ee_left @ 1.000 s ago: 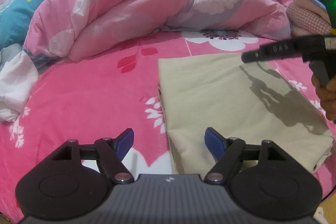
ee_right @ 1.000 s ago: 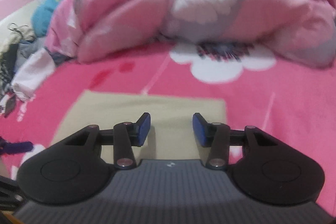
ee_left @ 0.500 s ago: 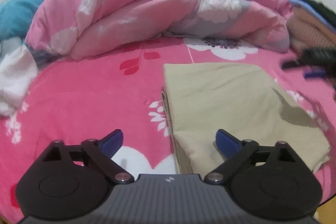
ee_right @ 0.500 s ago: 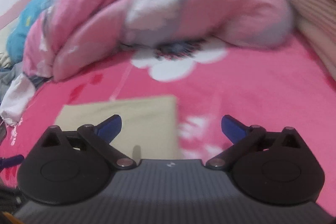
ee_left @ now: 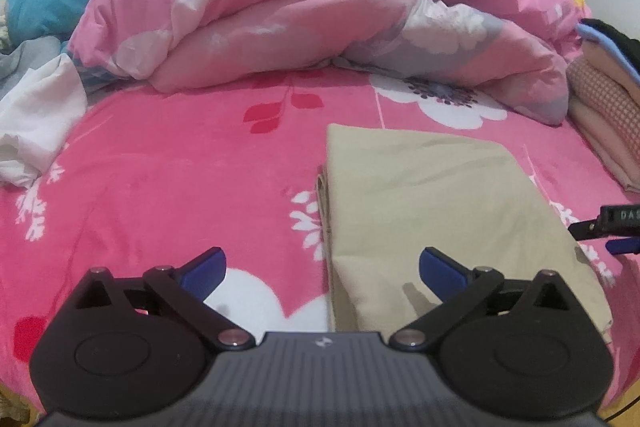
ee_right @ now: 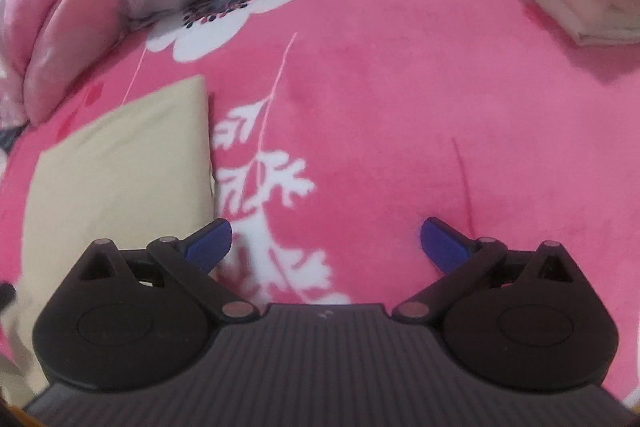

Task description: Fold clothes

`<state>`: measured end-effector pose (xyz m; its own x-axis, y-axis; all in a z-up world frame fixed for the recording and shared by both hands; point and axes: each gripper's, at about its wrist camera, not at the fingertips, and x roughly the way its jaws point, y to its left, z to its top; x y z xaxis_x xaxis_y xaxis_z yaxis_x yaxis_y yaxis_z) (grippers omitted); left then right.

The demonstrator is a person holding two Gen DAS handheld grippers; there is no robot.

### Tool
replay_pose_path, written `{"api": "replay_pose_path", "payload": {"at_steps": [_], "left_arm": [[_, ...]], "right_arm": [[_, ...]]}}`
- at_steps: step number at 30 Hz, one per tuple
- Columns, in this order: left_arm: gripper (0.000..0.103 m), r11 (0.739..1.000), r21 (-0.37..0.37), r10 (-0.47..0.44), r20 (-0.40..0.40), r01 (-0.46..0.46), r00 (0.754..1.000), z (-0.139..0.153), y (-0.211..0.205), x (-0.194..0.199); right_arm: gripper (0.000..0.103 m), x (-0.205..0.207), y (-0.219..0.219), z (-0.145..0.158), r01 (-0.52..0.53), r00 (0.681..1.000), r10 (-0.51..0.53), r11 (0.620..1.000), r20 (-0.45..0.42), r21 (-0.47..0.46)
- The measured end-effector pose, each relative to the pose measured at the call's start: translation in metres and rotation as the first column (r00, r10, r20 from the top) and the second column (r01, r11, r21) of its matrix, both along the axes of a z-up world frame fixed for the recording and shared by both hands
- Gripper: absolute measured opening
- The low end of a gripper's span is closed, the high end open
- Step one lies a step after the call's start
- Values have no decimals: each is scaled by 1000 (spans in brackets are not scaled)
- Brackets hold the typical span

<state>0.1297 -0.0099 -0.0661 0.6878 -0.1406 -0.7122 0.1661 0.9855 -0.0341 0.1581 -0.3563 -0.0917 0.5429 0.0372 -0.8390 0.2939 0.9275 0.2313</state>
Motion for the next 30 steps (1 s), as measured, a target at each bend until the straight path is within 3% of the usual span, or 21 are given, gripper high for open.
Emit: {"api": "replay_pose_path", "payload": {"at_steps": [7, 10, 18, 20, 23, 30], "left_arm": [[103, 999, 32, -7, -15, 7, 1000, -3, -10, -3], [103, 999, 36, -3, -21, 3, 1000, -3, -10, -3], [103, 999, 48, -7, -27, 8, 1000, -3, -10, -2], [103, 999, 52, -8, -27, 9, 1000, -4, -10, -1], [103, 998, 57, -8, -28, 9, 1000, -4, -11, 0], [103, 998, 56, -8, -32, 10, 999, -6, -9, 2]], "right_arm": [[102, -3, 17, -4, -68, 998, 69, 991, 2, -118], [102, -5, 13, -3, -66, 997, 69, 993, 18, -102], [102, -17, -7, 14, -68, 988, 63, 997, 138, 31], [102, -16, -3, 25, -126, 971, 110, 990, 213, 62], [102, -7, 5, 28, -240, 941, 188, 957, 280, 165], [101, 28, 20, 3, -333, 926, 250, 893, 284, 301]]}}
